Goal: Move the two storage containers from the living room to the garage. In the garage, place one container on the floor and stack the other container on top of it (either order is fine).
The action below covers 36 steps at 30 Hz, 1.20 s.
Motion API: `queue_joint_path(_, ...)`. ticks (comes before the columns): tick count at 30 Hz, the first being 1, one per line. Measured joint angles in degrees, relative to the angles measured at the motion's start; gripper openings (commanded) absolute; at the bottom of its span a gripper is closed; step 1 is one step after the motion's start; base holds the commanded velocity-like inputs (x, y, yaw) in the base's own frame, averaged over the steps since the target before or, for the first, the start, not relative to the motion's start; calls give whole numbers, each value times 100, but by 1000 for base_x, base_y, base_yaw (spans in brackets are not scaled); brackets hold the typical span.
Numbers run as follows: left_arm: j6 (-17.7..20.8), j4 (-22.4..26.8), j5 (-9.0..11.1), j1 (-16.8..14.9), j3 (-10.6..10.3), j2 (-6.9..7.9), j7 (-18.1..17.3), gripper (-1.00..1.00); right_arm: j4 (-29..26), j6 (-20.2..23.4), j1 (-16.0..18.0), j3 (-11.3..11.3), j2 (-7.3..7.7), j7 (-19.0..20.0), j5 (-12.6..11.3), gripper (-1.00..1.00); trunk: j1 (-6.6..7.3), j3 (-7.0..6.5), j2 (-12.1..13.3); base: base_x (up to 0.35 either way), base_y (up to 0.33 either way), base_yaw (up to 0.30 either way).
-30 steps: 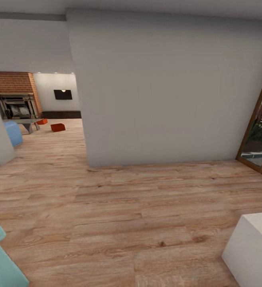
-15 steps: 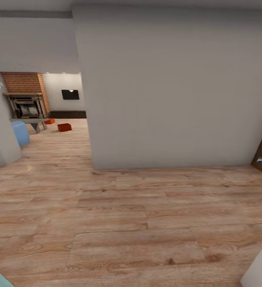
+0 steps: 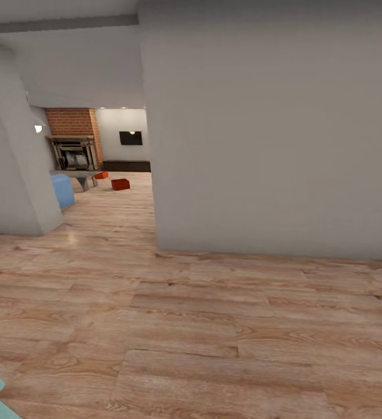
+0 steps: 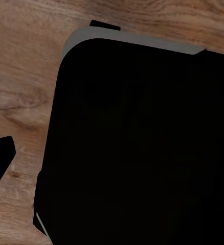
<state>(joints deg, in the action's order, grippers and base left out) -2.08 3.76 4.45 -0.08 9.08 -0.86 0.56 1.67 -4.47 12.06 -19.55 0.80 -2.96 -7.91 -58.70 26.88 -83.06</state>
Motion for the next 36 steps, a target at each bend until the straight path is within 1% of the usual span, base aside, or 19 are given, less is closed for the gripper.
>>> queue_joint_path(12, 0, 3, 3, 0, 6, 4, 0, 100, 0, 4, 0, 11, 2, 30, -27, 100, 0, 0, 0, 323, 0, 268)
queue_joint_path(13, 14, 12, 6, 0, 11, 11, 3, 100, 6, 20, -1, 8, 4, 69, -22, 100, 0, 0, 0, 323, 0, 268)
queue_joint_path(15, 27, 45, 2, 0, 25, 75, 2, 100, 8, 27, 0, 4, 5, 82, -21, 100, 0, 0, 0, 323, 0, 264)
queue_joint_path(17, 42, 166, -3, 0, 28, 111, 1, 100, 8, 35, 0, 2, 3, 85, -21, 100, 0, 0, 0, 323, 0, 197)
queue_joint_path(19, 90, 480, 4, -1, 26, 131, -10, 100, 8, 48, 0, 1, -2, 90, -21, 100, 0, 0, 0, 323, 0, 91)
queue_joint_path(21, 161, 668, 12, -1, 29, 137, -28, 100, 8, 51, 0, 0, -2, 93, -21, 100, 0, 0, 0, 323, 0, 47)
queue_joint_path(25, 270, 795, 21, 0, 32, 129, -47, 100, 8, 48, -2, 0, 5, 96, -21, 100, 0, 0, 0, 323, 0, 21)
queue_joint_path(29, 318, 806, 144, 0, 36, 135, -59, 100, 8, 42, -2, 0, 9, 97, -21, 100, 0, 0, 0, 323, 0, 5)
queue_joint_path(33, 351, 668, 427, 0, 25, 144, -63, 100, 8, 49, -1, 0, 10, 97, -21, 100, 0, 0, 0, 323, 0, 1)
queue_joint_path(36, 391, 634, 472, 0, 21, 147, -64, 100, 8, 63, -1, 0, 10, 95, -21, 100, 0, 0, 0, 323, 0, 0)
